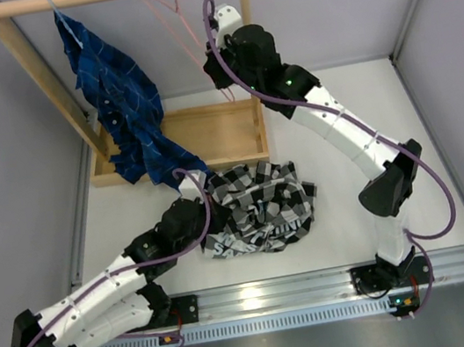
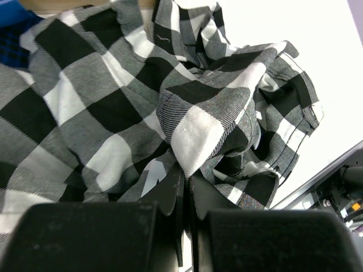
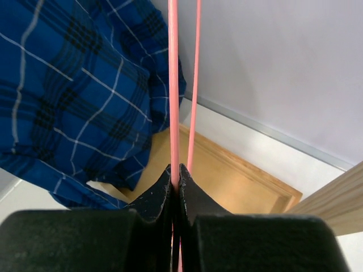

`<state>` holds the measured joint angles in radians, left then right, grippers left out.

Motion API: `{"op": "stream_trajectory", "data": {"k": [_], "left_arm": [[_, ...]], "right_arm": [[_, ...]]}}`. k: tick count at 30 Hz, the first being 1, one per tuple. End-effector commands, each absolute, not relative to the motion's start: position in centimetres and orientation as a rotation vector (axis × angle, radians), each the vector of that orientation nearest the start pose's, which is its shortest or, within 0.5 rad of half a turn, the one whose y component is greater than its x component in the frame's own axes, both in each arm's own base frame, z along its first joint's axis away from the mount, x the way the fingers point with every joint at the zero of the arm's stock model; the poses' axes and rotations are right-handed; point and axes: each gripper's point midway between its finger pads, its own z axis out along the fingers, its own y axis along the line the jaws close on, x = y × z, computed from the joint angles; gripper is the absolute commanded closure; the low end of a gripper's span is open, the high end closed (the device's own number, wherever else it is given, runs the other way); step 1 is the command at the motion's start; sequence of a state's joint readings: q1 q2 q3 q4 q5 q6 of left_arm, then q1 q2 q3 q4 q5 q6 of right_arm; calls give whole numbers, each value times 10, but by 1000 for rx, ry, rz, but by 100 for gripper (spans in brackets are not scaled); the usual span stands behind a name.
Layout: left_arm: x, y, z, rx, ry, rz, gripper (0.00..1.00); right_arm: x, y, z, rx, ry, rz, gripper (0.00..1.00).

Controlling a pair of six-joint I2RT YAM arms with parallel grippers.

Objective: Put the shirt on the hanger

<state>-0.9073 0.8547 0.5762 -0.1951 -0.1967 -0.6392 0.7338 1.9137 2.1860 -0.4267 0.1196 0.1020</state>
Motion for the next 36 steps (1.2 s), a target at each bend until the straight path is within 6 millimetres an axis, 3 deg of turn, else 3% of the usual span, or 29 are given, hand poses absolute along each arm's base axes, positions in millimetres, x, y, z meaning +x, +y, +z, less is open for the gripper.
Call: {"op": "stream_trajectory", "data": {"k": [1,9,13,14,15,16,17,18,19,20,22,23,24,25,26,27,29,30,31,32,33,34,35,36], "left_arm": [[203,-226,179,55,2021,-782,100],[201,-215,192,37,1980,-776,100],[202,-212,193,14,1980,-768,100],[203,-210,194,5,1978,-759,100],[204,-210,196,-7,1976,-759,100],[204,-209,198,-10,1976,-754,100],[205,-207,198,-19,1975,-743,100],[206,-206,200,-31,1973,-735,100],[207,-205,204,-44,1968,-736,100],[208,-204,203,-47,1970,-725,100],[210,-201,207,-62,1960,-712,100],[212,-201,210,-72,1952,-709,100],[214,-199,210,-82,1948,-695,100],[215,-198,211,-90,1946,-693,100],[215,-198,215,-96,1941,-693,100],[218,-199,215,-103,1941,-683,100],[220,-200,216,-105,1944,-671,100],[223,-202,218,-102,1948,-662,100],[225,-203,219,-107,1948,-654,100],[227,-204,220,-106,1950,-647,100],[229,-205,225,-104,1942,-645,100],[231,-207,224,-102,1949,-631,100],[233,-207,226,-102,1946,-622,100],[235,-206,227,-101,1943,-607,100]], "right_arm": [[417,351,497,-359,1463,655,100],[407,344,523,-327,1405,719,100],[399,337,523,-335,1411,736,100],[398,336,511,-340,1439,729,100],[388,328,519,-354,1422,748,100],[382,328,515,-376,1426,761,100],[380,327,498,-402,1456,756,100],[369,317,507,-409,1436,761,100],[364,313,503,-421,1441,765,100],[363,312,484,-435,1479,760,100],[351,296,488,-438,1455,759,100],[349,293,471,-451,1484,755,100],[335,283,482,-456,1449,767,100],[331,278,482,-467,1434,777,100],[327,275,470,-477,1454,780,100],[316,262,481,-472,1422,776,100],[305,255,470,-504,1433,784,100],[291,242,478,-509,1406,782,100],[282,238,473,-538,1410,787,100],[275,232,445,-590,1480,751,100],[254,218,446,-616,1463,727,100],[243,211,431,-649,1495,703,100],[234,204,398,-695,1556,669,100],[206,186,387,-722,1576,650,100]]}}
